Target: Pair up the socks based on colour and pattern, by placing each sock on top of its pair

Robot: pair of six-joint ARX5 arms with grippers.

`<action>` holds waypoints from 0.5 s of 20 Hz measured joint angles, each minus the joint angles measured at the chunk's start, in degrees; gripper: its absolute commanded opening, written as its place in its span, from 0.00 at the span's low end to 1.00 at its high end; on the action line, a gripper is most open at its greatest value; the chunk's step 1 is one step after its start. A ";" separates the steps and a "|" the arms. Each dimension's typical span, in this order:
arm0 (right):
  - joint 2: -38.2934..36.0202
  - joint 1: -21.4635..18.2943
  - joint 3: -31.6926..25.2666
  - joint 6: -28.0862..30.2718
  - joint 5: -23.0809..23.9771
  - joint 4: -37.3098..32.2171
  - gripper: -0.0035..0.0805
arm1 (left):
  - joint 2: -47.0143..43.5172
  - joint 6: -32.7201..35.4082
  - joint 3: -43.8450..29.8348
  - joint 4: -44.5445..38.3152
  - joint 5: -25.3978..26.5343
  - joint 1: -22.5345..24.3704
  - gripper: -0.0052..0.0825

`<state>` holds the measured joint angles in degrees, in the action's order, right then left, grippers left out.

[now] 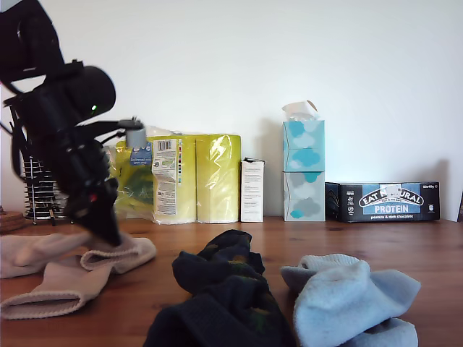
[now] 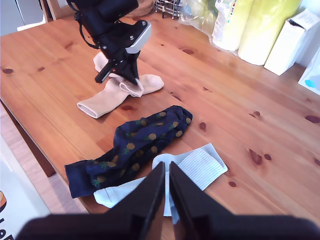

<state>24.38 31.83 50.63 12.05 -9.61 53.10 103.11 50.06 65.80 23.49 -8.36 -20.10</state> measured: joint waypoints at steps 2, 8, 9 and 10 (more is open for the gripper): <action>0.00 0.00 0.00 0.00 0.00 0.00 0.03 | -0.85 -0.26 3.87 -0.11 -0.11 -0.76 0.04; 0.00 0.00 0.00 0.00 -0.02 0.09 0.03 | -4.31 -3.48 17.22 1.18 -4.22 -1.18 0.04; 0.00 0.00 0.00 0.00 -0.02 0.09 0.03 | -4.42 -3.63 18.14 1.66 -5.14 -1.18 0.04; 0.00 0.00 0.00 0.00 -0.02 0.09 0.03 | -4.39 -3.76 18.78 2.03 -6.67 -1.20 0.04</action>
<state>24.38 31.83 50.63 12.05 -9.63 53.19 98.72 46.30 84.58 25.52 -15.03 -21.30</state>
